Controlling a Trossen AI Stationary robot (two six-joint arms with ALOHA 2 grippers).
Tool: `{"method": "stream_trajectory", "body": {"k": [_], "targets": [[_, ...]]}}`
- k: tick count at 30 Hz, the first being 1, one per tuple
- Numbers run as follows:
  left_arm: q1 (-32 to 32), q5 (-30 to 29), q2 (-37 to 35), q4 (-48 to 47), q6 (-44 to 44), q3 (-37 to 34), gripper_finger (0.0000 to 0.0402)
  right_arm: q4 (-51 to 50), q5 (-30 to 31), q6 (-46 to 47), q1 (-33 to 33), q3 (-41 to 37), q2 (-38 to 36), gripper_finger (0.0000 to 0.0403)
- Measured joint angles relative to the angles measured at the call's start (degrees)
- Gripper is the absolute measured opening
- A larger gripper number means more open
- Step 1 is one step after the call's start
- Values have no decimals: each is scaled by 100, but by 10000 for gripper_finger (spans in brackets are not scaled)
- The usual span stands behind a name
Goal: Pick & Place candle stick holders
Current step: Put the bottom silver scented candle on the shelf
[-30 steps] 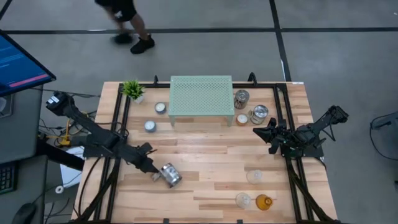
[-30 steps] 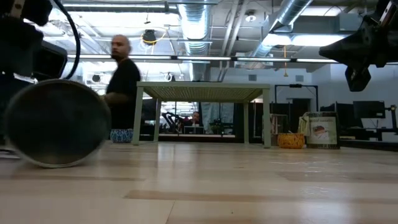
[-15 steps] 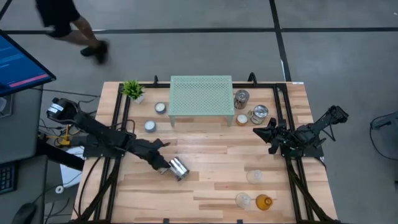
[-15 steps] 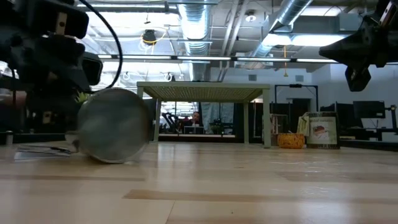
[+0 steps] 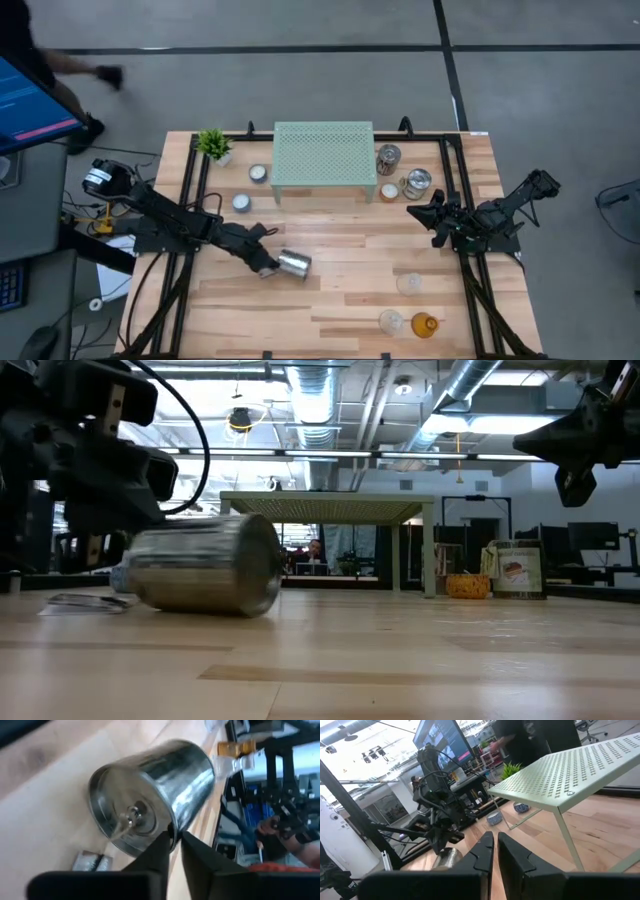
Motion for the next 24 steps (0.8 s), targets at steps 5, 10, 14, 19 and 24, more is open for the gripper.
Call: {"method": "stream_trajectory", "body": {"k": [5,10,14,19,24], "targets": [[0,-452,2,17,2,1,5,-2,0,-18,0,0,0,17],[2,-951,2,3,-42,-1,3,-1,0,-18,0,0,0,17],[2,-1085,7,-5,-46,-5,3,443,0,-17,0,0,2,17],[2,-1111,7,3,-49,-8,2,1346,5,-597,-2,42,0,17],[2,-1110,7,10,-101,-8,2,1379,326,-1372,-8,531,318,17]]}}
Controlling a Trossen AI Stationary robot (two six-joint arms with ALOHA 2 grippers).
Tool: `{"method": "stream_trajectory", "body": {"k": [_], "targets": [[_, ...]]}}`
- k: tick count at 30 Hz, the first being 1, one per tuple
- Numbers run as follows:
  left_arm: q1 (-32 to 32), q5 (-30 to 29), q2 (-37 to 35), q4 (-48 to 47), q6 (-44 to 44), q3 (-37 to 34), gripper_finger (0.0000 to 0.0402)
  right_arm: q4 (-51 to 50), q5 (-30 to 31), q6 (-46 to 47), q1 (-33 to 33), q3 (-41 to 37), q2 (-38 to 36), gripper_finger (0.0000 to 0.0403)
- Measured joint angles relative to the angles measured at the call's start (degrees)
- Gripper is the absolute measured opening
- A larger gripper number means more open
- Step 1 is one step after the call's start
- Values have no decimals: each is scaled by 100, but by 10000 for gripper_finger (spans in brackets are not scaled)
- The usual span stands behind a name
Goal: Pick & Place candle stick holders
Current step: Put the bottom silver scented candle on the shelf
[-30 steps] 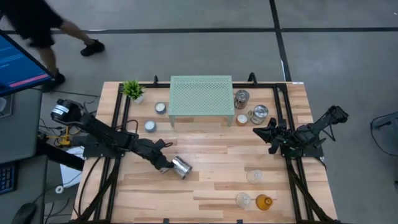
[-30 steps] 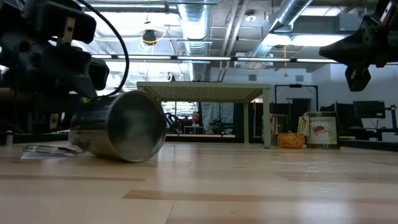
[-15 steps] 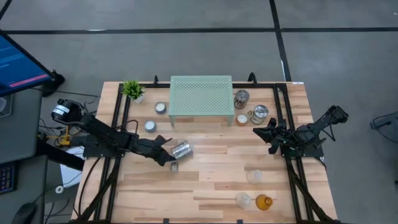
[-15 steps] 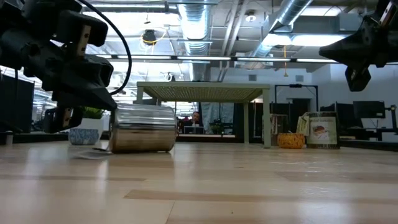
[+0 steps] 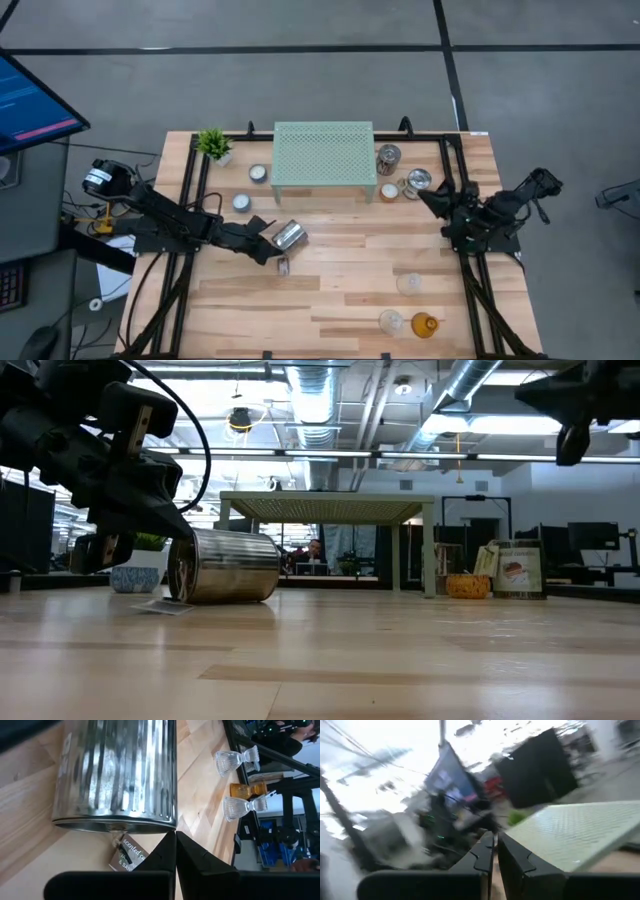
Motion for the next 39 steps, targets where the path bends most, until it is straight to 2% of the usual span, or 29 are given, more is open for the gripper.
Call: {"method": "stream_trajectory", "body": {"k": [3,6,12,17,21,24,28,32,34,39], "targets": [[0,2,0,15,-46,0,2,-80,171,-251,-100,355,611,15],[0,-7,0,14,-54,0,1,-267,158,-230,-327,823,1524,15],[0,-13,0,15,-105,2,1,-1120,-85,568,-947,1927,3697,21],[-1,-13,0,15,-121,0,1,-1800,-1472,948,-1669,2770,5359,63],[-2,131,0,12,-112,2,1,-1793,-2579,955,-2081,3344,6529,116],[-2,251,0,-3,-1,1,1,-1801,-3161,946,-2220,3864,7340,159],[-2,324,0,-6,84,2,1,-1817,-3704,263,-2237,4631,8169,216],[-8,660,0,-7,214,2,1,-2077,-3818,-1187,-2307,5652,8565,256],[-11,825,0,-7,210,2,1,-2642,-3861,-1715,-2383,6320,8837,266],[-11,1200,-3,-8,54,2,1,-4356,-4698,-2647,-2548,8262,10026,272]]}}
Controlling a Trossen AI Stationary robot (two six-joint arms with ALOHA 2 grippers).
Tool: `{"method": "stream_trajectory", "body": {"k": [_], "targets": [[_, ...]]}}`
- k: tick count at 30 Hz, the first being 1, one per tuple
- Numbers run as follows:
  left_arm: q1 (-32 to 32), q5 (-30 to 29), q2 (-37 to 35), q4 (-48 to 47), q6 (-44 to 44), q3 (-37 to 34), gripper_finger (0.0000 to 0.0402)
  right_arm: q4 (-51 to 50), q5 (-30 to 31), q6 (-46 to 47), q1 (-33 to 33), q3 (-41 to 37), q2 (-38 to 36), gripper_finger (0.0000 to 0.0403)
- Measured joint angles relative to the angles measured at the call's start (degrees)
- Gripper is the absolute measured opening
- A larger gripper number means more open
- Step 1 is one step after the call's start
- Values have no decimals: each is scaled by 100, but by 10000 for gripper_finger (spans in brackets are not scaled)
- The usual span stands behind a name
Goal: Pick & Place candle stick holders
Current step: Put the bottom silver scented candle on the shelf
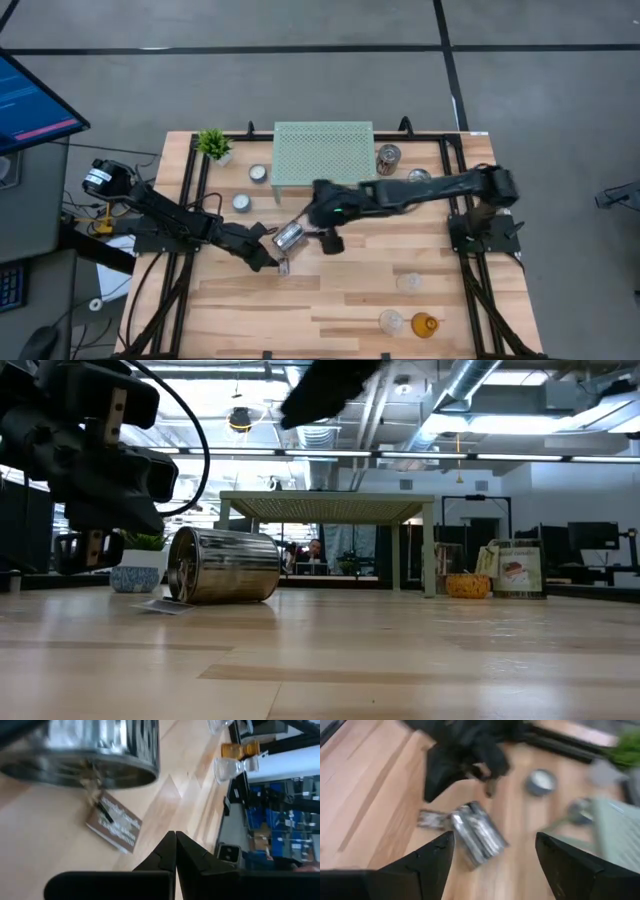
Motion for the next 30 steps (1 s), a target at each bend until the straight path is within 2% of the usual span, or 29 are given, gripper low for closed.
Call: {"method": "stream_trajectory", "body": {"k": [4,7,14,21,26,30], "targets": [[-2,339,-118,-8,-44,0,1,-1288,-417,-580,-12,1404,1111,272],[-2,586,-311,-6,-44,2,1,-2096,-443,-807,9,2351,1851,279],[-291,1060,-1225,-724,-250,2,1,-3200,-430,-982,39,3983,3044,338],[-882,1206,-2708,-1933,-765,2,2,-3352,-140,-1343,37,4544,3492,395],[-1143,1075,-3536,-2170,-1075,2,2,-3489,217,-1616,6,4565,3776,394],[-1165,842,-3851,-2206,-1099,2,2,-3481,374,-1700,-56,4562,3980,395]]}}
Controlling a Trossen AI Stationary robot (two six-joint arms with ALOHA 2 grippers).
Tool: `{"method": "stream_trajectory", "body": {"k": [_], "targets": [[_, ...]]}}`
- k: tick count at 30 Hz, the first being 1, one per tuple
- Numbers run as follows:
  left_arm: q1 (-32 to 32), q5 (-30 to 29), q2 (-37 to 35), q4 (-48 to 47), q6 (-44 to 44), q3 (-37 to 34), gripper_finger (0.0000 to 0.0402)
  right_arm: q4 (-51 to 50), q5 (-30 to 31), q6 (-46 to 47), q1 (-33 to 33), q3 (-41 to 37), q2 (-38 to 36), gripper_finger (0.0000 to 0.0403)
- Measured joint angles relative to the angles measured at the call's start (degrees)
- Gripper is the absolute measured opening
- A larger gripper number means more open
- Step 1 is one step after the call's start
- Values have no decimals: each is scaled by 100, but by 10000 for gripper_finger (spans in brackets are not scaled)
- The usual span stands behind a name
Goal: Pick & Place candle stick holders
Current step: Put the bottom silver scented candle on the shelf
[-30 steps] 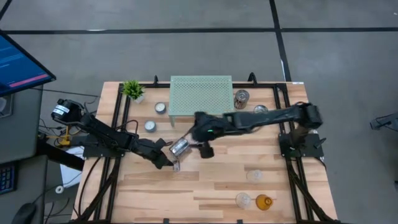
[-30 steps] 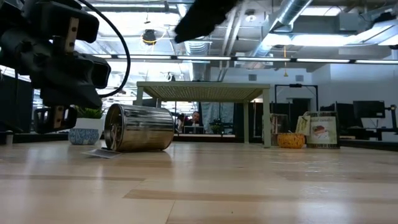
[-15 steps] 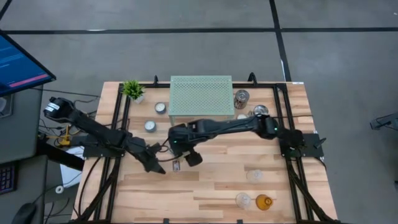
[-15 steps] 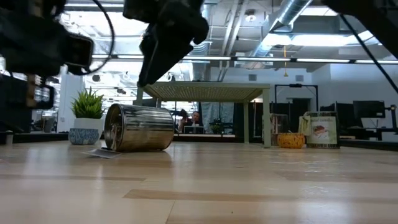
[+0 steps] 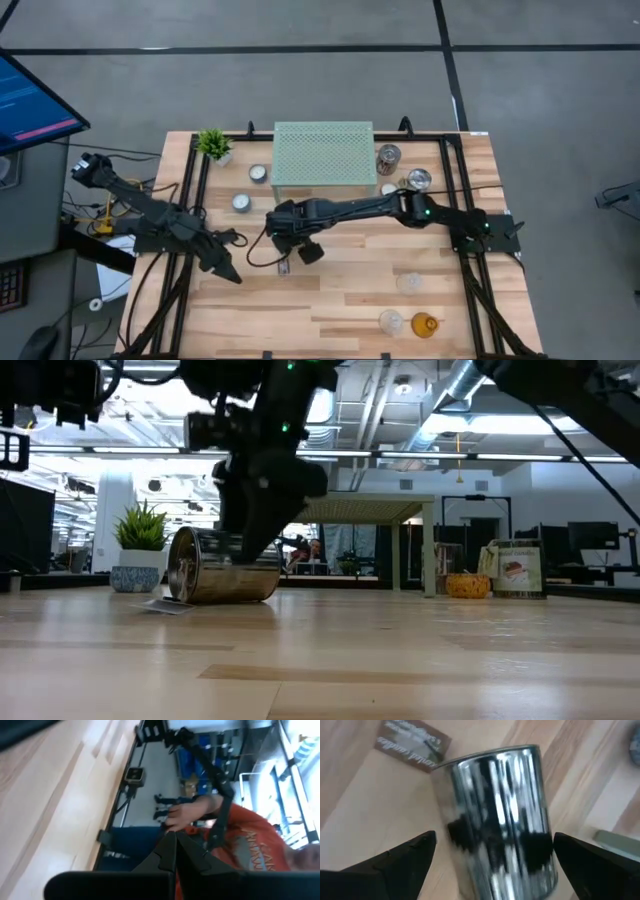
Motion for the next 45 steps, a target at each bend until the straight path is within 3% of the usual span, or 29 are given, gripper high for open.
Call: {"method": "stream_trajectory", "body": {"k": [9,19,35,45], "targets": [[4,-221,-52,-26,24,0,2,52,-172,69,-153,-17,184,389],[4,-333,-50,-34,197,-2,2,313,-225,218,-11,-19,161,333],[4,-341,-51,-31,238,-2,2,503,-605,832,11,101,104,314],[4,-352,-50,-31,499,-2,2,635,-846,880,-10,124,35,257]]}}
